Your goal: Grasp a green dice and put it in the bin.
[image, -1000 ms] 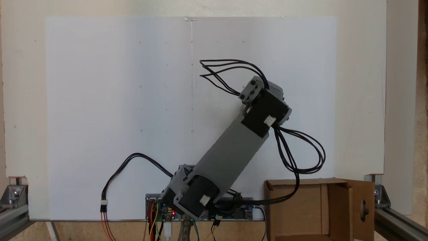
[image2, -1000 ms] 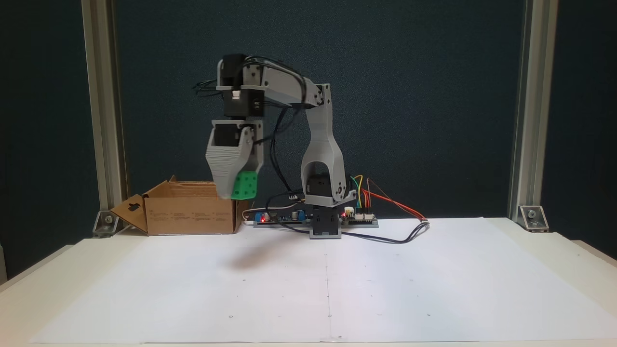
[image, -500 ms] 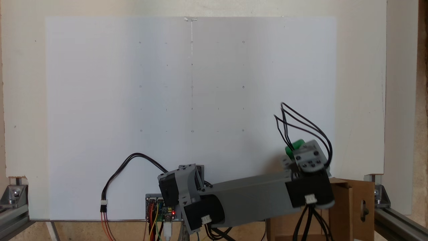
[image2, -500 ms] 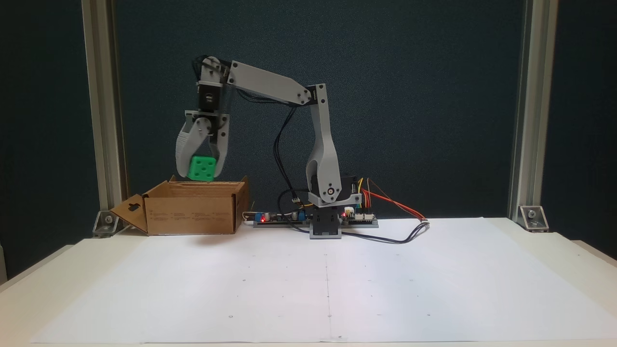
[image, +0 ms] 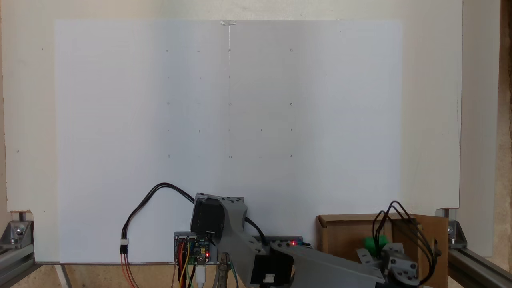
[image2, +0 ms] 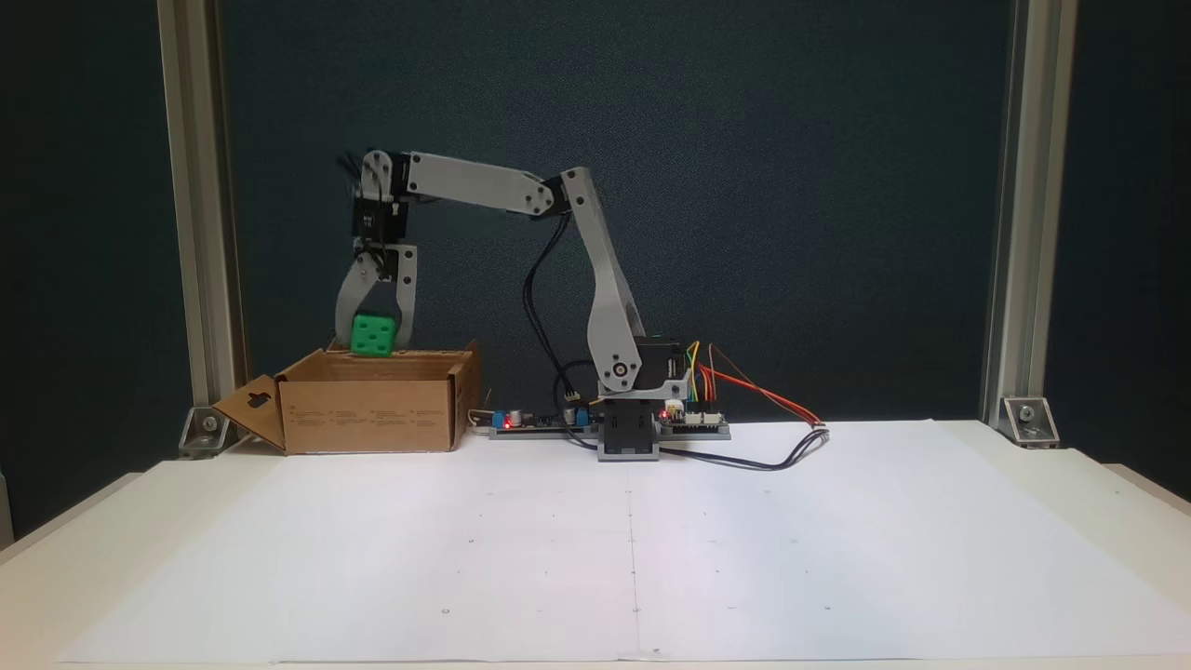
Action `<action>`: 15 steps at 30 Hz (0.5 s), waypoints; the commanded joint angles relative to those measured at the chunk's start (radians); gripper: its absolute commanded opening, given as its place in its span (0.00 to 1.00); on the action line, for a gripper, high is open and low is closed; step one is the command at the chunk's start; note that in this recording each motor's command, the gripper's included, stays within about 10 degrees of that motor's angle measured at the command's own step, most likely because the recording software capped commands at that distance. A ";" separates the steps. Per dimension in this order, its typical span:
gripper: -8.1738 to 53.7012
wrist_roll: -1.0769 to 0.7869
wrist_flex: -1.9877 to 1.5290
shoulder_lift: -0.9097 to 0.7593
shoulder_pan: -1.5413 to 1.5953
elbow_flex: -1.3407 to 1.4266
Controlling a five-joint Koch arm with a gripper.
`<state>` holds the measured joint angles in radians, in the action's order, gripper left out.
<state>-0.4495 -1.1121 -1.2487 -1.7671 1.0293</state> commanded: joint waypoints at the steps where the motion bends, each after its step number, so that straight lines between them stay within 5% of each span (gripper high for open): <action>1: 0.36 -0.087 0.011 0.002 -0.025 -0.058; 7: 0.36 -0.106 0.023 0.038 -0.038 -0.058; 8: 0.40 -0.106 0.031 0.038 -0.041 -0.058; 10: 0.65 -0.104 0.040 0.041 -0.055 -0.057; 13: 0.81 -0.104 0.055 0.052 -0.058 -0.057; 15: 0.81 -0.103 0.060 0.069 -0.060 -0.057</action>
<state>-0.4786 -1.0661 -1.1735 -1.8116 1.0293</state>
